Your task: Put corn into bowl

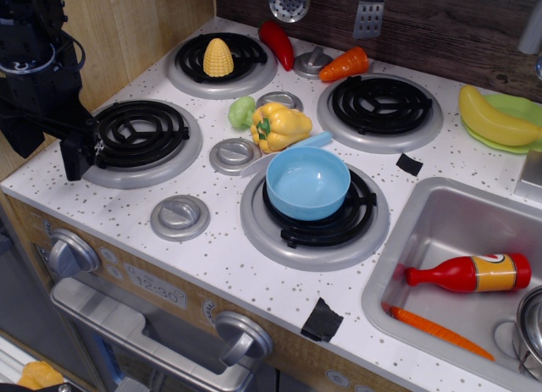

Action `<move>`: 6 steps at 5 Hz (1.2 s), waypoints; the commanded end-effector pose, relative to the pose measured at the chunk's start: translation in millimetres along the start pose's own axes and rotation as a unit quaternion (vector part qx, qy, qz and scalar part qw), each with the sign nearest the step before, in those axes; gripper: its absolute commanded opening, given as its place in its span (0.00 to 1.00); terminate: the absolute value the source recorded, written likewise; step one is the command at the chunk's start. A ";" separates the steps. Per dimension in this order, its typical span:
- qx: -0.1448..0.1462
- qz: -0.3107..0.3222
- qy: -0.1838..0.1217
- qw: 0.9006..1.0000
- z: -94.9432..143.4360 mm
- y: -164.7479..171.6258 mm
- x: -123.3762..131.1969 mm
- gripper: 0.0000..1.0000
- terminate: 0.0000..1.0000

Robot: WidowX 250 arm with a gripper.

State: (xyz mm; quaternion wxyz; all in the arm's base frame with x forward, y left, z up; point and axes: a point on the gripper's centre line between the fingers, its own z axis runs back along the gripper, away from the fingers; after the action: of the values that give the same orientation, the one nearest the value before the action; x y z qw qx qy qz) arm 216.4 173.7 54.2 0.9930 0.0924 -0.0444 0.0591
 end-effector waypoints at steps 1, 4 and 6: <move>0.000 0.000 0.000 1.000 0.0 0.0 0.0 1.00 0.00; 0.033 0.000 -0.080 0.996 19.8 -11.4 94.0 1.00 0.00; 0.046 -0.014 -0.166 0.985 6.6 -10.3 150.4 1.00 0.00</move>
State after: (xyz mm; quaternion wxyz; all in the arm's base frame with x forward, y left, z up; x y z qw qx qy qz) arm 377.0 177.7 53.1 0.9731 0.1290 -0.1891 0.0239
